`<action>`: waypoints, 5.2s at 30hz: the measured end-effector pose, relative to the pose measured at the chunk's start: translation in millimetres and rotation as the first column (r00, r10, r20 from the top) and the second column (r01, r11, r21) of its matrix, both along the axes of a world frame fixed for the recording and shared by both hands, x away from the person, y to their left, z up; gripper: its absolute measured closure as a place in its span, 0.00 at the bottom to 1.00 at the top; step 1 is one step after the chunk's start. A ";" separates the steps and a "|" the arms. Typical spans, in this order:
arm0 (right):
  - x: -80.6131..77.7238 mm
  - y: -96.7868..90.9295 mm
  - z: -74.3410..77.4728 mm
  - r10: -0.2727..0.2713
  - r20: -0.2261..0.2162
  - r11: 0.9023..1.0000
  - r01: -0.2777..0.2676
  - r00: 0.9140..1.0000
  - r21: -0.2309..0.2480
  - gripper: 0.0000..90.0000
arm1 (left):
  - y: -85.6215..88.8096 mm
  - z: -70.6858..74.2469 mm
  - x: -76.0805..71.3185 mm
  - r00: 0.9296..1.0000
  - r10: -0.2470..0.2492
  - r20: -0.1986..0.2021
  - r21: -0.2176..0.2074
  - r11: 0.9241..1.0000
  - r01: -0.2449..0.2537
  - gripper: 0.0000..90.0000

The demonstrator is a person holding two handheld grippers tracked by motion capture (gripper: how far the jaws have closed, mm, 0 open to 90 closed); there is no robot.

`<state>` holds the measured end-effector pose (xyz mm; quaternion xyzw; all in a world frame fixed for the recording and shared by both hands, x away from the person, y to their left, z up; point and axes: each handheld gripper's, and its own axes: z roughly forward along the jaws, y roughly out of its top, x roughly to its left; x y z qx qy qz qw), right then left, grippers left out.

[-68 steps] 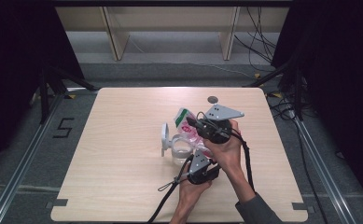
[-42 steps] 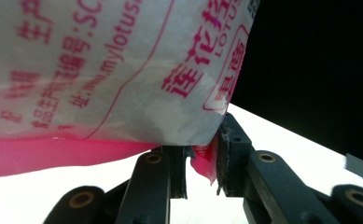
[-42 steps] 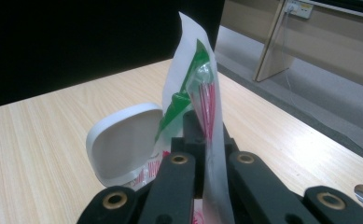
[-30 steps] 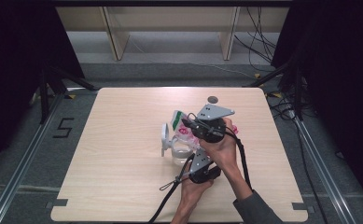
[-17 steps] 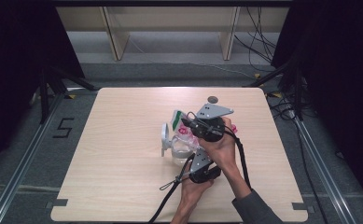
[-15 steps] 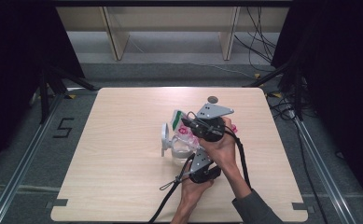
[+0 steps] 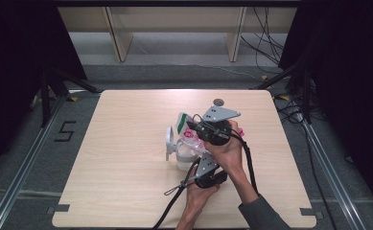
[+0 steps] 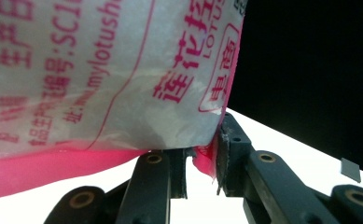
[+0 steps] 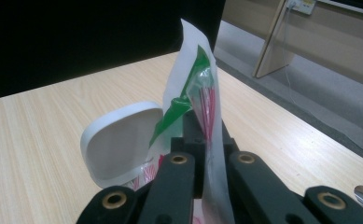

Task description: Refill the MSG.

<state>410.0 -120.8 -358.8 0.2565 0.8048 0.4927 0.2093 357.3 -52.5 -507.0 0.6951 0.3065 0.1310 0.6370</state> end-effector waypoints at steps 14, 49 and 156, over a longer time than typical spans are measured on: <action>-0.4 2.6 -1.0 0.003 0.024 1.000 -0.003 1.000 -0.017 1.00 | -0.1 -1.0 0.6 1.000 -0.008 0.001 -0.018 1.000 0.008 0.84; -0.9 4.5 -1.8 0.014 0.023 0.999 -0.013 1.000 -0.031 1.00 | 1.3 -1.5 0.3 1.000 0.001 0.003 -0.009 1.000 -0.001 0.84; -6.7 13.8 -3.5 0.008 0.039 0.999 -0.006 0.999 -0.049 1.00 | 3.5 -0.2 -0.6 1.000 0.002 0.010 -0.003 1.000 -0.002 0.84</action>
